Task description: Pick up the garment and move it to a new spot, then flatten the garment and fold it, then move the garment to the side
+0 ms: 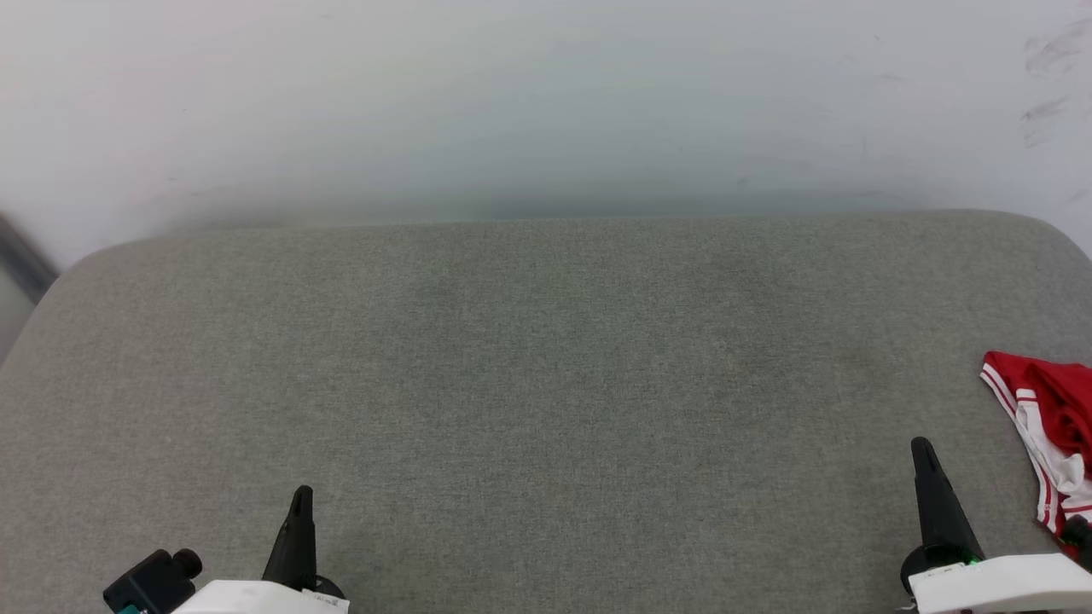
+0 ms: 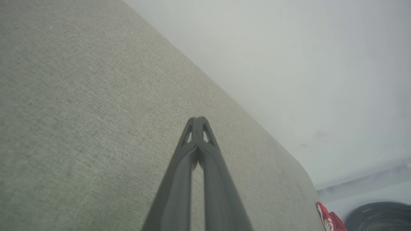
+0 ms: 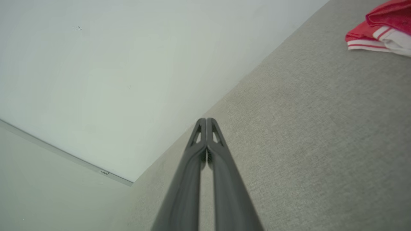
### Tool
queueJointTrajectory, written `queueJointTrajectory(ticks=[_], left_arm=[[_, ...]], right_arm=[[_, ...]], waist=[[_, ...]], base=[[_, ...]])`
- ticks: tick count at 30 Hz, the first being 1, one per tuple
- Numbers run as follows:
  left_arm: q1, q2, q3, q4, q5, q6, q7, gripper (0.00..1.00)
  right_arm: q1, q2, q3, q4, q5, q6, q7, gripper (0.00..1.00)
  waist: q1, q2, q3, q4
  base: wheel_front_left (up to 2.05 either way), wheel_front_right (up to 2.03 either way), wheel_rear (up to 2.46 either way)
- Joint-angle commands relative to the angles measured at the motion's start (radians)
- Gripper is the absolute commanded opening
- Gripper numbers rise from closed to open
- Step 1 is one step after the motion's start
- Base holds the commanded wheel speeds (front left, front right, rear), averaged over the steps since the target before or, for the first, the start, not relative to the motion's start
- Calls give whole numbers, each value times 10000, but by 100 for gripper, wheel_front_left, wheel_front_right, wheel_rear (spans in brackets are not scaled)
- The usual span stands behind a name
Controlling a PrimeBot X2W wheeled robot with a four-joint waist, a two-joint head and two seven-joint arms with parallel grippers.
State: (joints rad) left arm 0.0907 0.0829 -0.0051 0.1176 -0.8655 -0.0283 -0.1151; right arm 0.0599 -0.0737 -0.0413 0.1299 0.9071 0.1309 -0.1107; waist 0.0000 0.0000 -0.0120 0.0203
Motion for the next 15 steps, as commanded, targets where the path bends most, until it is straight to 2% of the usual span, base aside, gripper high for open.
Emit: queueJointTrajectory(ticks=[1,15], left_arm=[[-295,59,39,-52,-327,-101,69,0],[-700,86,165,239,-2108,-321,470,0]], right_arm=[[-242,-94,-11,-43,322,0,82,0],[-585,-108,-62,220,1980,0,495,0]], waist=[[0,0,2,-3],[0,0,29,-38]], base=[[0,0,0],[0,0,0]])
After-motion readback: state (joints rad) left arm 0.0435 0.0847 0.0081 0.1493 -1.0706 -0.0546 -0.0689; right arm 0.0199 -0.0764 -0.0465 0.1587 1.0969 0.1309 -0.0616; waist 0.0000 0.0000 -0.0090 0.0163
